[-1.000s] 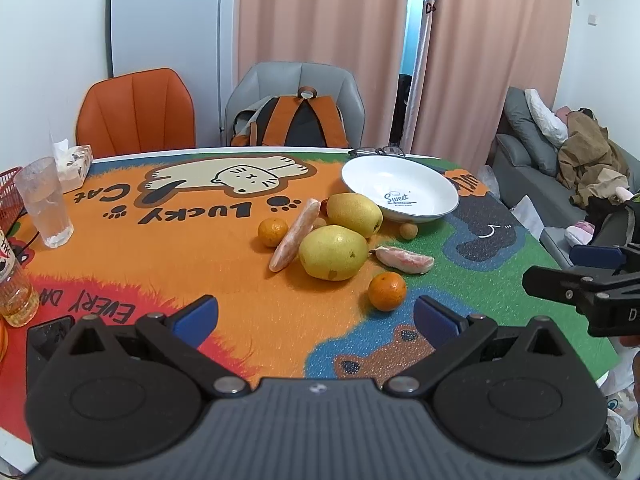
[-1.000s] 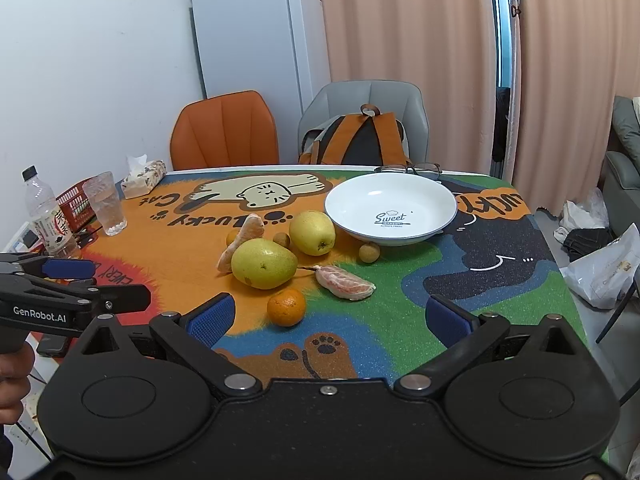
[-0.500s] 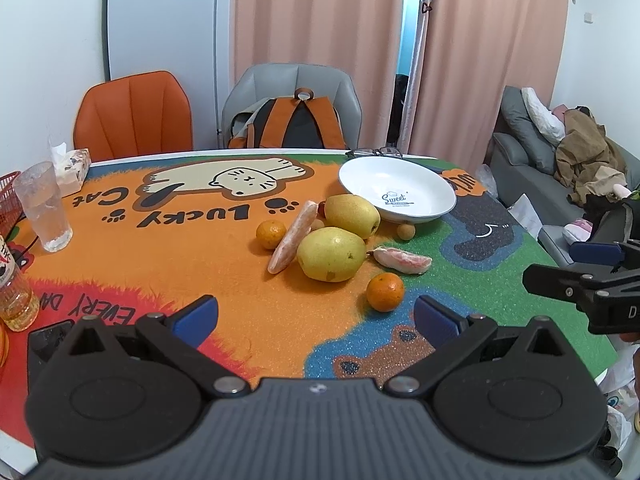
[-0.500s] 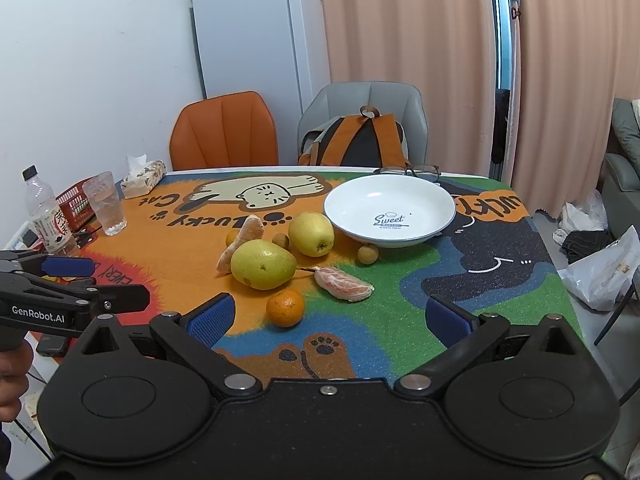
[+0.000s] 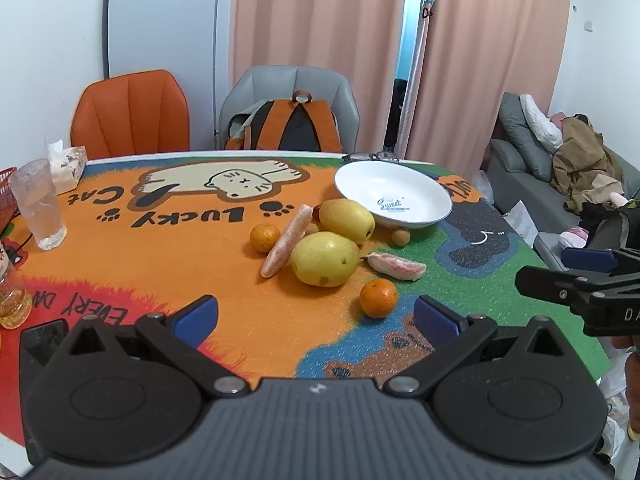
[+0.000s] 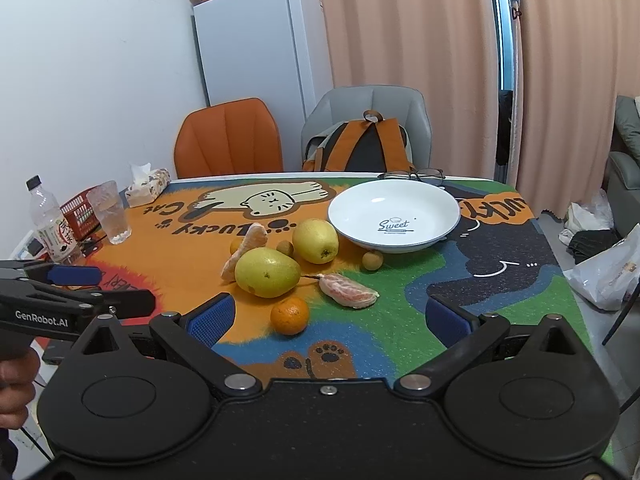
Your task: Organize fruits
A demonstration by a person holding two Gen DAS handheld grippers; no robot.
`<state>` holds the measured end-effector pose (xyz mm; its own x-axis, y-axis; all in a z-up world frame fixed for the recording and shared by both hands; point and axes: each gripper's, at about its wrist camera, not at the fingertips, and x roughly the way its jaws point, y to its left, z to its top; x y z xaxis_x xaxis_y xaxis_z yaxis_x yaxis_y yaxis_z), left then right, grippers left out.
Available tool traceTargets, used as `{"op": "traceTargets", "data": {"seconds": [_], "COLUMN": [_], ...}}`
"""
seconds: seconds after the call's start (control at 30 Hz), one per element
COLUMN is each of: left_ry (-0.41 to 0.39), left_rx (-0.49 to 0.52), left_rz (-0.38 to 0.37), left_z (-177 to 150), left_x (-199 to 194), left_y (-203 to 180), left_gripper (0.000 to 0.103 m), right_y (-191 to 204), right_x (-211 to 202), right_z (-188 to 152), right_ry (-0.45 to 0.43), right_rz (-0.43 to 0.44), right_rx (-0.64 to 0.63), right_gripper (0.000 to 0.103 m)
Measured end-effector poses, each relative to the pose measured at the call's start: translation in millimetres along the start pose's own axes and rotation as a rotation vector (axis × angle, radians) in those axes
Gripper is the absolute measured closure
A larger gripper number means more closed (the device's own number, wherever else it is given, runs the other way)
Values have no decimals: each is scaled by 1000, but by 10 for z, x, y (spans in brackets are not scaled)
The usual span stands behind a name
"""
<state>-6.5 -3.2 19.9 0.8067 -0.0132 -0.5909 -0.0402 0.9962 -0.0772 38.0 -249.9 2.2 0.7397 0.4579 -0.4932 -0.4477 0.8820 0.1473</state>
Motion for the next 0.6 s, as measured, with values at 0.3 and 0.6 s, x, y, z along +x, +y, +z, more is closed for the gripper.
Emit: {"op": "traceTargets", "data": {"seconds": [0.3, 0.6], "left_ry": [-8, -4], "left_rx": [-3, -48], "left_rz": [-23, -79], "left_z": [-16, -100], "left_x": [137, 384], "left_y": [-58, -29], "left_gripper": [0, 1], "right_y": [-169, -293], "right_x": [129, 305], "right_z": [-73, -133], "right_ry": [2, 3], "right_rz": [33, 55], "right_rx": [53, 72], "right_gripper": [0, 0]}}
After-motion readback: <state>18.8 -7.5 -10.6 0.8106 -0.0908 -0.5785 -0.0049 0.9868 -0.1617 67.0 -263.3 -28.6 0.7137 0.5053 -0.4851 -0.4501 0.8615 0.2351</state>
